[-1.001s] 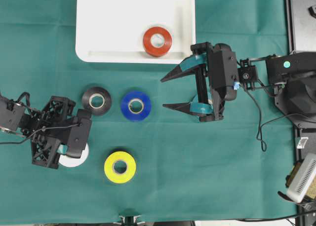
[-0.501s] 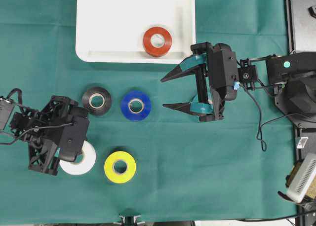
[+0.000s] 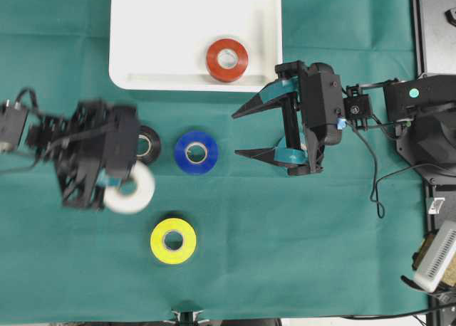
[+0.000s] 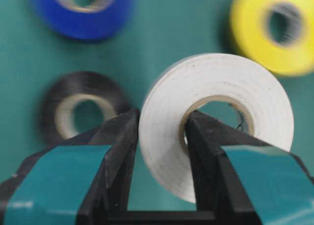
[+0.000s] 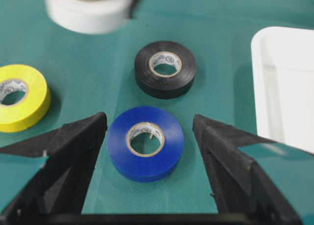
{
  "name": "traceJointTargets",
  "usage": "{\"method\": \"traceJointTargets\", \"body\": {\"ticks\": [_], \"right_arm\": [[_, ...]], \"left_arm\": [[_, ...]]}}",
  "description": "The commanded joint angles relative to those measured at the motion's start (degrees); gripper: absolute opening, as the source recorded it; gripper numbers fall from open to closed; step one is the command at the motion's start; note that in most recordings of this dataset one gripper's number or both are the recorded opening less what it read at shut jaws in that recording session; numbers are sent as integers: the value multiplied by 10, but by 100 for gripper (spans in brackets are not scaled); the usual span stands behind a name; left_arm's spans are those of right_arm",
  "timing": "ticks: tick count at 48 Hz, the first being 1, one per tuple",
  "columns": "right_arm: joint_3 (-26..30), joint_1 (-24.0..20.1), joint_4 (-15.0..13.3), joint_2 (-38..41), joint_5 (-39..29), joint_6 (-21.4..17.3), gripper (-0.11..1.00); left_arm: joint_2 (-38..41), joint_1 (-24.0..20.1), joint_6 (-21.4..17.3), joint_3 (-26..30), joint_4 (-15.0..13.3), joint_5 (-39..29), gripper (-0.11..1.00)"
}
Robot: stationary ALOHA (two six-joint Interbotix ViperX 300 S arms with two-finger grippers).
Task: Put the tape alternately from left to right into the white case.
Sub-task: 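Lift the white roll and carry it into the tray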
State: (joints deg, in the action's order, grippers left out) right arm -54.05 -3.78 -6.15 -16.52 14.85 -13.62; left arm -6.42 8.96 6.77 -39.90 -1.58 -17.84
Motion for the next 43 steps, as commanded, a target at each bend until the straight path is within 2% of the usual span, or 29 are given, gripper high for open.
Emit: {"method": "traceJointTargets", "body": {"ticks": [1, 9, 43], "right_arm": [[8, -2, -1, -4, 4, -2, 73], [8, -2, -1, -4, 3, -3, 73], [5, -2, 0, -4, 6, -3, 73]], "left_arm": [[-16, -35, -1, 18, 1, 4, -2], [-16, -89, -2, 25, 1, 14, -2], [6, -240, -4, 34, 1, 36, -2]]}}
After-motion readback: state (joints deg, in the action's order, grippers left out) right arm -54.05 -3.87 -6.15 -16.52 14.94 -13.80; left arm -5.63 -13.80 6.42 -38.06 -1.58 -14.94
